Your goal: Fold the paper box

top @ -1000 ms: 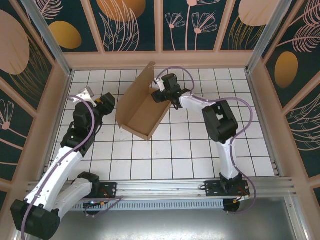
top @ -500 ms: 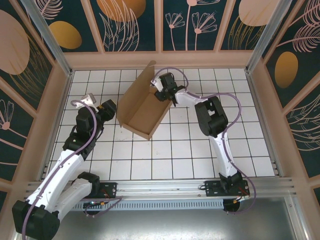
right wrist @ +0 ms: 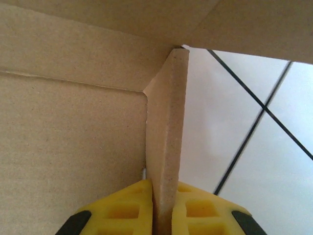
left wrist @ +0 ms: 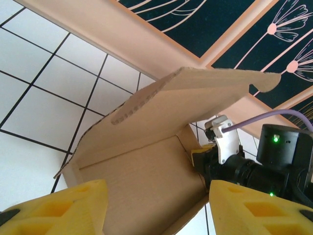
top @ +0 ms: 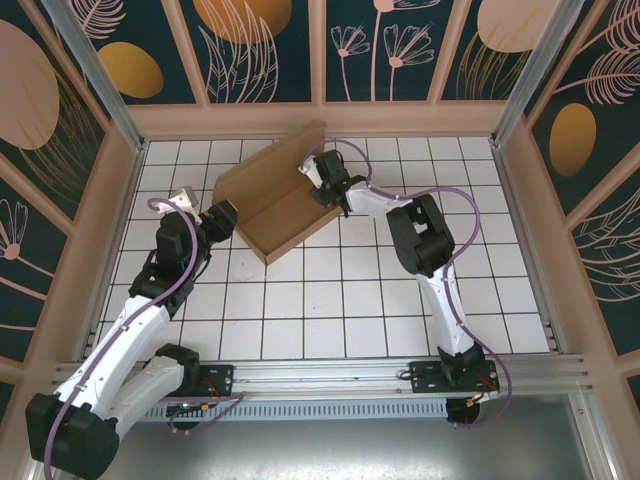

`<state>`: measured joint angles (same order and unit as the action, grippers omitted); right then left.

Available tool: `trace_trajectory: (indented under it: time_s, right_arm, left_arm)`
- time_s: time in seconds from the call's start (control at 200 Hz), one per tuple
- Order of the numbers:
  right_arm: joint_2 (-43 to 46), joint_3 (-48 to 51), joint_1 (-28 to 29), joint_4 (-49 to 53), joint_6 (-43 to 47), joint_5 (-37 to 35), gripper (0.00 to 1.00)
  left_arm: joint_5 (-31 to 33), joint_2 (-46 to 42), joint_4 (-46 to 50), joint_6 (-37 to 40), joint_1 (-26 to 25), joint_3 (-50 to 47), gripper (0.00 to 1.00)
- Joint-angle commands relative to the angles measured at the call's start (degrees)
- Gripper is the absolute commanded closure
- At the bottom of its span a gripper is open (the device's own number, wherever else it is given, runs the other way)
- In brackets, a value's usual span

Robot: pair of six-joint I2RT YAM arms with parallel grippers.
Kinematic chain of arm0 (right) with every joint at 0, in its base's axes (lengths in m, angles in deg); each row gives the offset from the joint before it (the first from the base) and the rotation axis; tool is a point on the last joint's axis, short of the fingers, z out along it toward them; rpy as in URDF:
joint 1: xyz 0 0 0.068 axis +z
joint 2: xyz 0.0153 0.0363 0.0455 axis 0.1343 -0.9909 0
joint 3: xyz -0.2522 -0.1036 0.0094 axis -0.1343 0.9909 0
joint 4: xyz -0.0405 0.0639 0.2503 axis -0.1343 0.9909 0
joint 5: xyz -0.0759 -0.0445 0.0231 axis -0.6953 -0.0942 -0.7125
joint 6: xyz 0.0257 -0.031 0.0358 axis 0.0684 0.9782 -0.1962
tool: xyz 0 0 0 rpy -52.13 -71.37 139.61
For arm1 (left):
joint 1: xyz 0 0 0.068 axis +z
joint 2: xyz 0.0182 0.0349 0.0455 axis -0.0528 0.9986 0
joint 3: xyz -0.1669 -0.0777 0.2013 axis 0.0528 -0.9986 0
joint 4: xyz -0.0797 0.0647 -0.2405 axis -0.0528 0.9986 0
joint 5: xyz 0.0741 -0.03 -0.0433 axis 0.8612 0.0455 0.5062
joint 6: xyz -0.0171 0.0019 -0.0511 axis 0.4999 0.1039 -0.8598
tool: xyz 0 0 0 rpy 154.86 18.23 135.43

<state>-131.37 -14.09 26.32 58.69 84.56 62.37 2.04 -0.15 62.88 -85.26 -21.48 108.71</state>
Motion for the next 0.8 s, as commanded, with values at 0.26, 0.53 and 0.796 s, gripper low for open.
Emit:
trace_trajectory:
  time_s: [0.26, 0.53, 0.796]
  right_arm:
    - [16.43, 23.41, 0.86, 3.17, -12.55, -9.19, 0.87]
    - [27.98, 40.21, -0.96, -0.24, -31.68, -8.6, 0.69]
    - [50.7, 53.54, -6.09, -16.15, -35.18, 5.37, 0.37]
  left_arm:
    - [-0.46, -0.16, -2.39, 1.3, -0.35, 0.44, 0.41]
    - [-1.65, 1.68, -4.65, 2.29, -0.29, 1.24, 0.4]
    - [-8.65, 4.02, -8.71, 6.92, -0.22, 1.75, 0.33]
